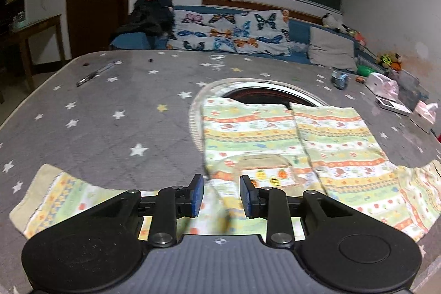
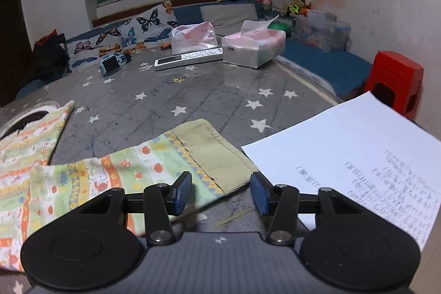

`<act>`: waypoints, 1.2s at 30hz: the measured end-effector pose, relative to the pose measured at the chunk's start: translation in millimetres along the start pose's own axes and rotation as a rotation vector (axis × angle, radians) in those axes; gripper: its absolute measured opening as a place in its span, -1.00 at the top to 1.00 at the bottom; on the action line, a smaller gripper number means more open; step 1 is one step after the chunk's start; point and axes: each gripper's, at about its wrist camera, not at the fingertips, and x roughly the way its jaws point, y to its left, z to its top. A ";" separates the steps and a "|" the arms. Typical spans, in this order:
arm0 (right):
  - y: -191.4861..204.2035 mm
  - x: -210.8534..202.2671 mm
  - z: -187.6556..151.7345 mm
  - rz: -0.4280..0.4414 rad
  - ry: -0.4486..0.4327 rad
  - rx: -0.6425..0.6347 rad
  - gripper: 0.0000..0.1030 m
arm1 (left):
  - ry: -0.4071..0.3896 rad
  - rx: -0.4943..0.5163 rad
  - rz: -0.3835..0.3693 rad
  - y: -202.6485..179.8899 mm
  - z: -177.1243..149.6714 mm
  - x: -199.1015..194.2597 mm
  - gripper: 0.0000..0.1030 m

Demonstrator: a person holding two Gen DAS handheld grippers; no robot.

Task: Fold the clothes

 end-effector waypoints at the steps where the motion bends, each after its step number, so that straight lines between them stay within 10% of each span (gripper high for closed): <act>1: 0.7 1.8 0.1 0.000 -0.002 0.007 0.06 | -0.001 0.006 -0.009 -3.7 0.3 0.2 0.39; 10: 4.4 5.8 1.1 -0.002 -0.033 0.044 0.82 | 0.008 0.058 -0.064 -32.0 -0.2 3.9 0.34; 24: 59.1 -66.0 49.7 0.263 -0.200 -0.034 0.87 | 0.040 0.154 -0.191 -71.0 -18.5 5.3 0.23; 36: 193.8 -94.5 62.8 0.613 -0.202 -0.281 0.87 | 0.055 0.149 -0.213 -59.1 -36.3 -6.9 0.18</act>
